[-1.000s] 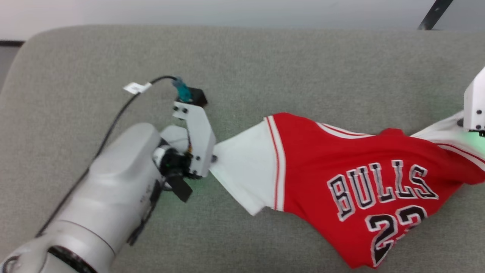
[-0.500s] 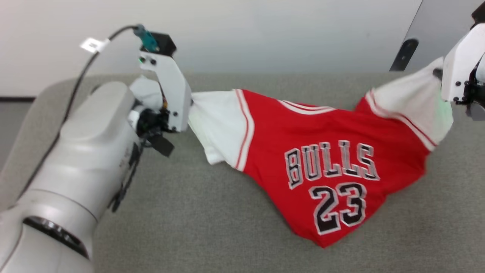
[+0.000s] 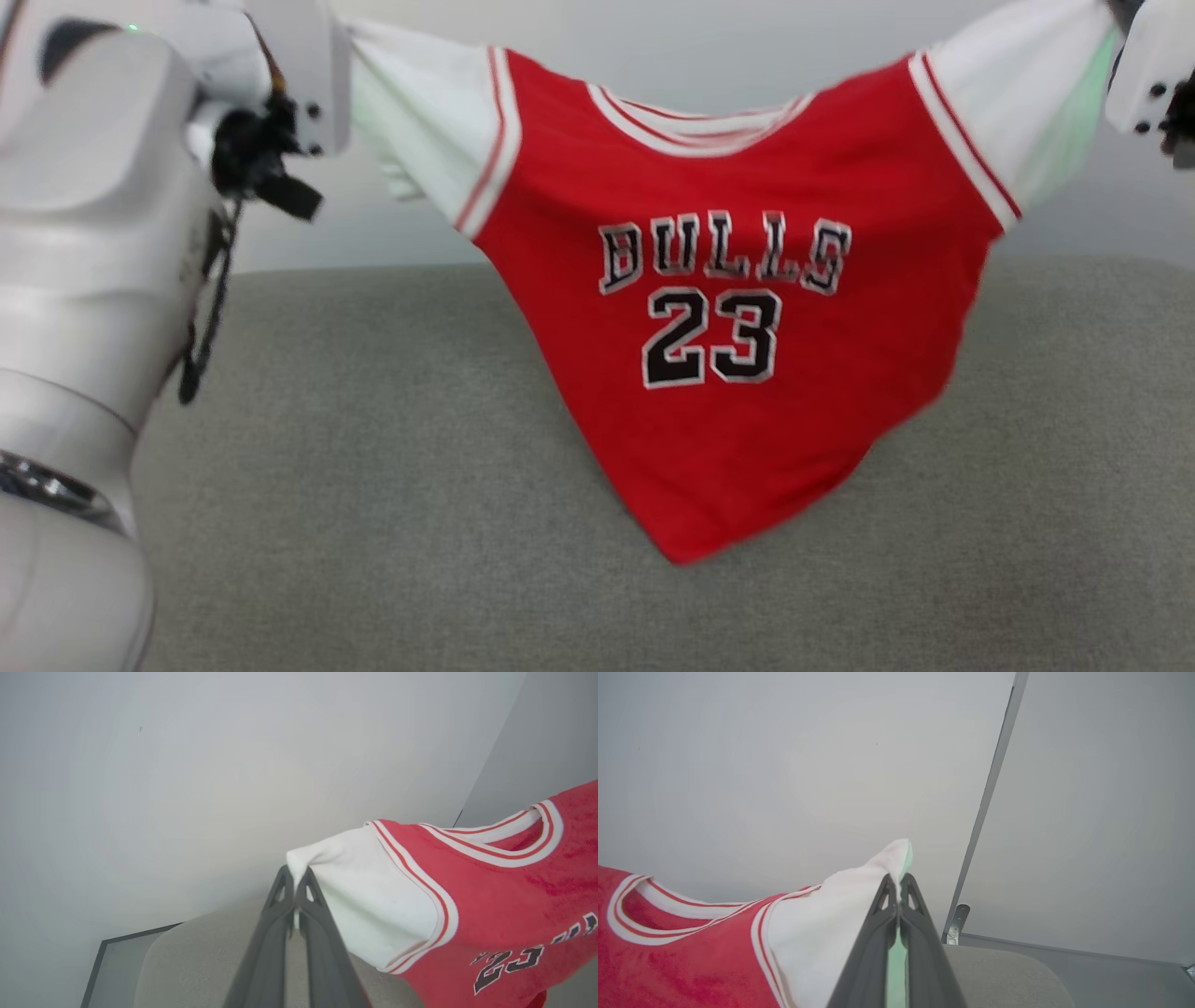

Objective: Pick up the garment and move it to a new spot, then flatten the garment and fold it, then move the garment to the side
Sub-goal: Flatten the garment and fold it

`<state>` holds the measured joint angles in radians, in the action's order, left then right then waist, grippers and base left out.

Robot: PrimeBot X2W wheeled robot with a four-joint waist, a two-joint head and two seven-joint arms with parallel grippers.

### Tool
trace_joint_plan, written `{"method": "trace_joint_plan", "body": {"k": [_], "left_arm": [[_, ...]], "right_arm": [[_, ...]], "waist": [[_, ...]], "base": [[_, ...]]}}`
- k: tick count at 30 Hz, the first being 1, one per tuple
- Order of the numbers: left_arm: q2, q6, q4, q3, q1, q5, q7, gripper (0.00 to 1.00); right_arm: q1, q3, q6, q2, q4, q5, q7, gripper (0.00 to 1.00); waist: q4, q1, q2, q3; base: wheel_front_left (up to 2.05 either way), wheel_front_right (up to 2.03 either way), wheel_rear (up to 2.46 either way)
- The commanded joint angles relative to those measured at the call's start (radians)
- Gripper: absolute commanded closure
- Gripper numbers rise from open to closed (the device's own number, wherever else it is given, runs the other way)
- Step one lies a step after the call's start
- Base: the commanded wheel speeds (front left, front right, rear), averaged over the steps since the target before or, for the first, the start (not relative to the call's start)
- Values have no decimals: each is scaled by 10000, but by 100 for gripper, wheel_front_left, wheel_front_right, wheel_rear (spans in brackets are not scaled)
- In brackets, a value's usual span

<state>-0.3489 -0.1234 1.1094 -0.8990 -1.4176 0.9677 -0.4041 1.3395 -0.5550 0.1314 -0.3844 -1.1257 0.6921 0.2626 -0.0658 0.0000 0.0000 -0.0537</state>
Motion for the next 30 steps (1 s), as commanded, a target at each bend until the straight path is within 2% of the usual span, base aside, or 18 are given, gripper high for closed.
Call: {"method": "trace_joint_plan", "body": {"k": [1, 6, 13, 21, 30], "left_arm": [[-78, 16, 75, 13, -227, -100, 225, 100], [-179, 85, 314, 44, -850, -302, 997, 100], [-308, 68, 719, 110, -1583, -413, 1649, 100], [-260, 68, 1164, 153, -2016, -320, 1735, 100], [47, 177, 1450, 158, -2221, -271, 1919, 100]], "right_arm": [[225, 46, -15, 62, -102, -60, -260, 100], [717, 117, -15, 211, -291, -195, -1293, 100], [1257, 135, -15, 413, -548, -50, -1904, 100], [1655, -145, -15, 690, -850, 45, -1623, 100], [2169, -257, -15, 1268, -1142, 189, -1655, 100]], "waist": [[26, 0, 0, -131], [88, 0, 0, -260], [156, 0, 0, -390], [194, 0, 0, -447], [166, 0, 0, -103]], "base": [[0, 0, 0], [0, 0, 0], [0, 0, 0], [0, 0, 0], [0, 0, 0]]}}
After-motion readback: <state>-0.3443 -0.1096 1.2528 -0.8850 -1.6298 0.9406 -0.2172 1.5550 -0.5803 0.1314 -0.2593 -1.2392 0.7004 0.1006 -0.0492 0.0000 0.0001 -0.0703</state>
